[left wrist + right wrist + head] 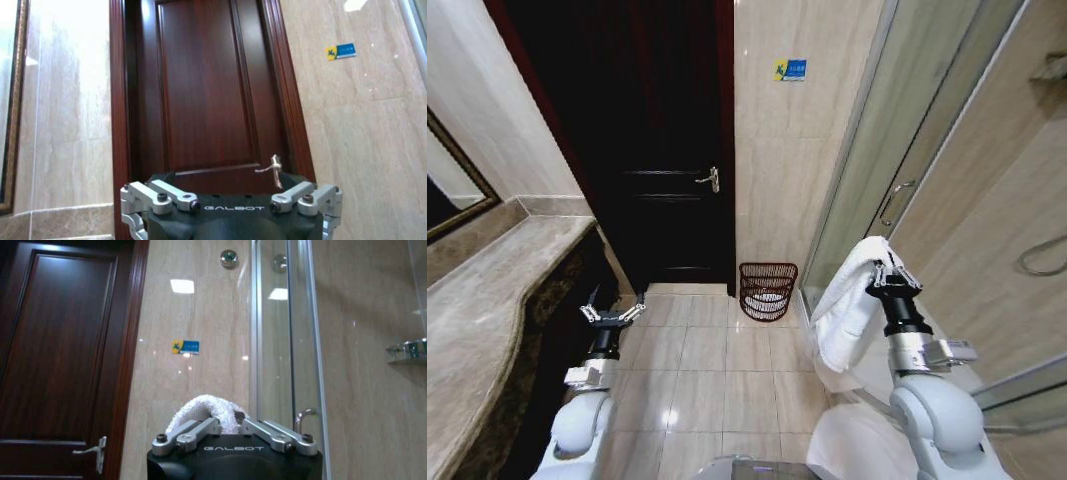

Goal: Discard the used towel into the hamper.

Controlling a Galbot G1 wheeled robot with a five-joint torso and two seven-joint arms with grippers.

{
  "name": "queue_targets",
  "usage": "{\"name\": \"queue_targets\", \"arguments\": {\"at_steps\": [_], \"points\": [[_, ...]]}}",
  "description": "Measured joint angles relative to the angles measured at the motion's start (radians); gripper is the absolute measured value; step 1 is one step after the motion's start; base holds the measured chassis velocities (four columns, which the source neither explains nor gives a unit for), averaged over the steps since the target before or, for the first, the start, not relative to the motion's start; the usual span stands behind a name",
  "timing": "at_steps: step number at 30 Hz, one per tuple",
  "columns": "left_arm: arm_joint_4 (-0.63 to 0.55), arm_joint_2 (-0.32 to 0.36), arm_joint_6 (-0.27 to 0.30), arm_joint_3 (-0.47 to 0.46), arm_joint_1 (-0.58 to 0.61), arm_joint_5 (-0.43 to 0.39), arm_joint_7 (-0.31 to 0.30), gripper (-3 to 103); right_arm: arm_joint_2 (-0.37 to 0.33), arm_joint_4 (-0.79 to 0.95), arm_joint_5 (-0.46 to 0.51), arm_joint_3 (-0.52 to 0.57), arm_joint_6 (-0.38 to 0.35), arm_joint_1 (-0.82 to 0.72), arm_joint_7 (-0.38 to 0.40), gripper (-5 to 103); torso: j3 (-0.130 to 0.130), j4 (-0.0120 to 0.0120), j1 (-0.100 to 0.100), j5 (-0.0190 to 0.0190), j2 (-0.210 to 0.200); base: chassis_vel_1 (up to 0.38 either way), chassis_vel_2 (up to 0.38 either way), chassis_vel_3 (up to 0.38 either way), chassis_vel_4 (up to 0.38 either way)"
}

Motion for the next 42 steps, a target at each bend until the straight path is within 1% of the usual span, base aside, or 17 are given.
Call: {"name": "queue_targets", "arguments": {"at_steps": [7, 14, 18, 20, 23, 27, 35, 42], "points": [[-0.011, -0.005, 0.022, 0.003, 0.003, -0.004, -0.001, 100, -0.001, -0.01, 0.0, 0.0, 0.004, 0.007, -0.002, 2, 0.0, 0.0002, 0.0, 0.0, 0.0, -0.037, 0.057, 0.047, -0.052], [-0.012, -0.008, 0.024, 0.005, 0.006, -0.001, 0.002, 100, -0.001, -0.016, 0.002, 0.0, 0.004, 0.01, -0.003, 2, 0.0, 0.0003, 0.0, 0.0, 0.0, -0.05, 0.064, 0.089, -0.046], [-0.01, -0.011, 0.013, 0.005, 0.002, 0.0, 0.001, 100, -0.004, -0.021, 0.003, 0.0, 0.004, 0.013, -0.003, 2, 0.0, 0.0003, 0.0, -0.0001, 0.0, -0.037, 0.082, 0.087, -0.027], [-0.003, -0.012, -0.009, 0.005, -0.006, 0.005, -0.003, 100, -0.004, -0.023, 0.004, 0.0, 0.004, 0.017, -0.004, 2, 0.0, 0.0004, 0.0, 0.0, 0.0, -0.034, 0.089, 0.079, -0.047], [0.0, -0.012, -0.016, 0.005, -0.01, 0.008, -0.006, 100, -0.004, -0.026, 0.004, -0.001, 0.003, 0.019, -0.006, 2, 0.0, 0.0003, 0.0, -0.0001, 0.0, -0.038, 0.081, 0.084, -0.031], [-0.001, -0.013, -0.016, 0.008, -0.011, 0.011, -0.007, 100, 0.0, -0.036, 0.003, -0.002, 0.003, 0.022, -0.009, 2, 0.0, -0.0001, 0.0, -0.0001, 0.0, -0.044, 0.062, 0.037, -0.055], [-0.004, -0.015, -0.014, 0.009, -0.005, 0.023, -0.006, 100, 0.003, -0.047, 0.0, -0.001, 0.005, 0.022, -0.01, 2, 0.0, 0.0001, 0.0, 0.0, 0.0, -0.02, 0.066, 0.023, -0.064], [-0.012, -0.018, -0.006, 0.009, 0.001, 0.032, -0.004, 100, 0.005, -0.05, -0.008, -0.002, 0.007, 0.018, -0.014, 2, 0.0, 0.0003, 0.0, -0.0002, 0.0, 0.062, 0.157, -0.07, -0.147]]}}
